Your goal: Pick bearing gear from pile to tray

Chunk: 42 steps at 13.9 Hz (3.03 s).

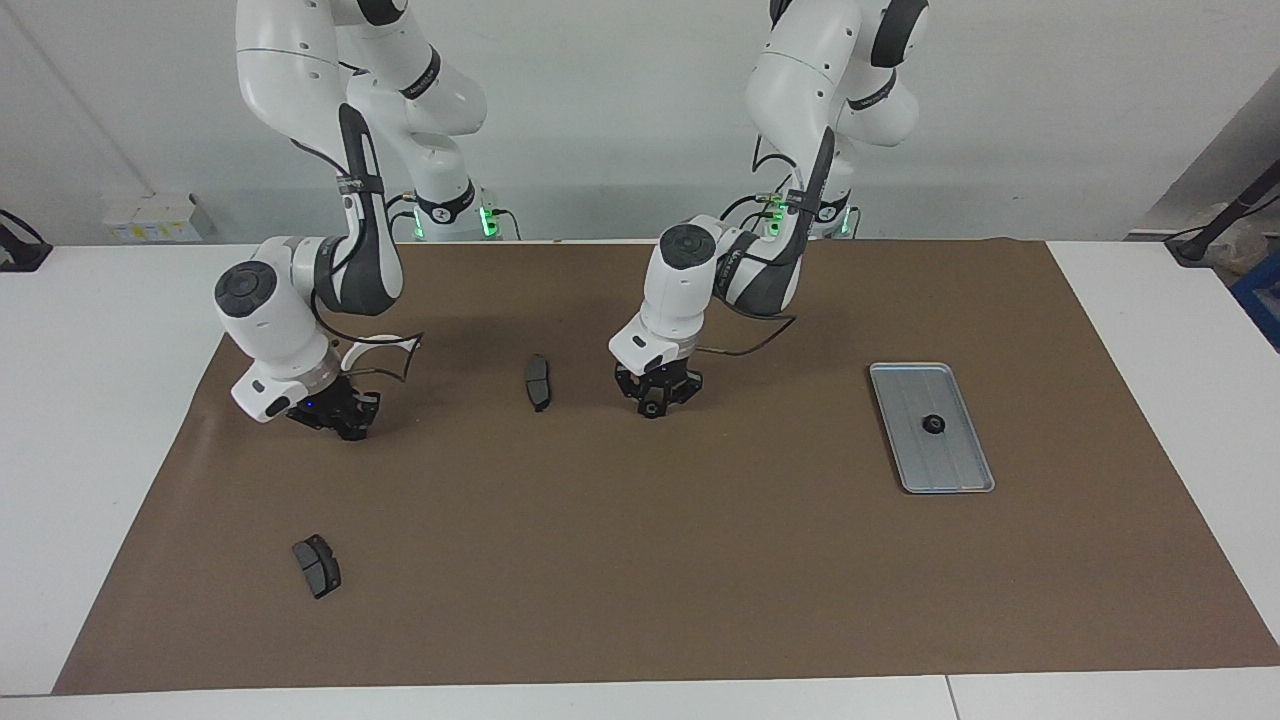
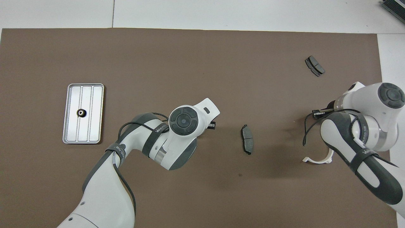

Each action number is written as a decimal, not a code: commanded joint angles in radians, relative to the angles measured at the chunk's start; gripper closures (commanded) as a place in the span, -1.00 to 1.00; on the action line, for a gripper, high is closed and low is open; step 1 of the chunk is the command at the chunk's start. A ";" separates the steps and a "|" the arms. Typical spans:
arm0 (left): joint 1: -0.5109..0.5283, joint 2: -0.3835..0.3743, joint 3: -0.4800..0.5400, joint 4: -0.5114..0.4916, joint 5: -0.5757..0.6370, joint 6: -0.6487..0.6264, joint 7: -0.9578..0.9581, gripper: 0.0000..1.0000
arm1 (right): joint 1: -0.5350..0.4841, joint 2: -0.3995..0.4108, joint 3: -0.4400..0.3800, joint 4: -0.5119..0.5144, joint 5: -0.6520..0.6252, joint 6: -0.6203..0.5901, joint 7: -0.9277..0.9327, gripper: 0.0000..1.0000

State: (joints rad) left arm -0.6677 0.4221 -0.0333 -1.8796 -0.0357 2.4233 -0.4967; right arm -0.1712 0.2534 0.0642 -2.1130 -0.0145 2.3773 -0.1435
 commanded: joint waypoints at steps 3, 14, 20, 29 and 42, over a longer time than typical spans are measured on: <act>0.104 -0.003 0.021 0.138 0.003 -0.197 0.001 0.96 | 0.062 -0.045 0.009 0.019 0.044 -0.064 0.033 1.00; 0.693 -0.175 0.015 0.016 -0.012 -0.385 0.674 0.94 | 0.473 0.006 0.009 0.064 0.042 0.117 0.729 0.99; 0.778 -0.264 0.018 -0.242 -0.013 -0.219 0.874 0.72 | 0.665 0.164 0.005 0.246 0.007 0.122 1.059 0.87; 0.693 -0.264 0.009 -0.147 -0.013 -0.234 0.715 -0.56 | 0.690 0.207 0.000 0.298 -0.093 0.119 1.164 -1.00; 0.113 -0.061 0.013 0.037 -0.004 0.088 -0.124 -0.29 | 0.411 -0.118 0.002 0.114 -0.081 -0.055 0.710 -1.00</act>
State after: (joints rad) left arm -0.5055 0.2415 -0.0407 -1.9655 -0.0460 2.4933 -0.5605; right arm 0.2735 0.1894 0.0527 -1.9667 -0.0843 2.3468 0.6140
